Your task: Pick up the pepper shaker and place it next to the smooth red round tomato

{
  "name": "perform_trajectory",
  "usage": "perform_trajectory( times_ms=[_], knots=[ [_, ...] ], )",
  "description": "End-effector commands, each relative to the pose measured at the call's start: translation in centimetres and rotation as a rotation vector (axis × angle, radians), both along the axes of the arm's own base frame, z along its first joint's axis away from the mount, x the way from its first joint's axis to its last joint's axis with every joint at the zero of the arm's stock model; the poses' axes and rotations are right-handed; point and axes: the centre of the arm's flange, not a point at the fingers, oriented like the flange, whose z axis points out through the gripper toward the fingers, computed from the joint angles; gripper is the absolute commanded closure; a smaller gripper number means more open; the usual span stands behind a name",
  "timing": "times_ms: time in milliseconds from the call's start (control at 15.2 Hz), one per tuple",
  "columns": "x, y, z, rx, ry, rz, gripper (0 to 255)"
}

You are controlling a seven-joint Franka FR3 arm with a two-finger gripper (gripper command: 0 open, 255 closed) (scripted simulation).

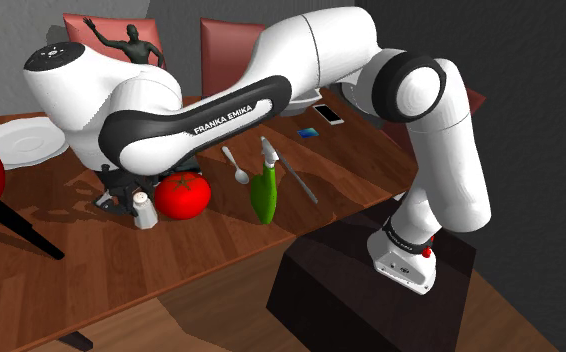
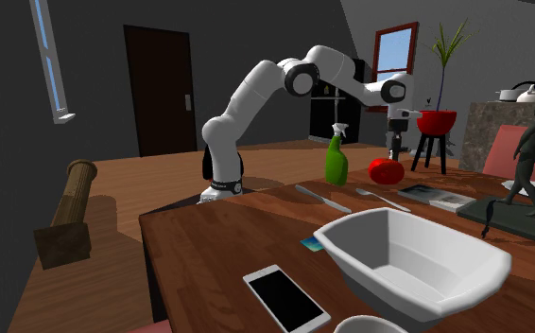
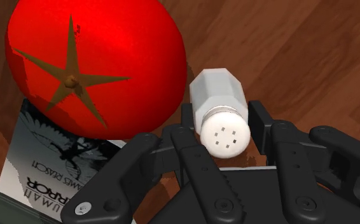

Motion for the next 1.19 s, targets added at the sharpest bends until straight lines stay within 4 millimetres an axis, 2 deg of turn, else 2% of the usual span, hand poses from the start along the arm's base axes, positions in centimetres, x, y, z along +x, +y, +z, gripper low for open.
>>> perform_trajectory(
  times_ms=[0,330,396,726,990,1122],
  knots=[
    [0.0,0.0,-0.1,0.001,-0.001,0.0,255],
    [0.0,0.0,-0.1,0.001,-0.001,0.0,255],
    [0.0,0.0,-0.1,0.001,-0.001,0.0,0],
    [0.0,0.0,-0.1,0.001,-0.001,0.0,0],
    [-0.2,0.5,4.8,0.001,-0.001,0.0,0],
    [-0.2,0.5,4.8,0.001,-0.001,0.0,0]
  ],
)
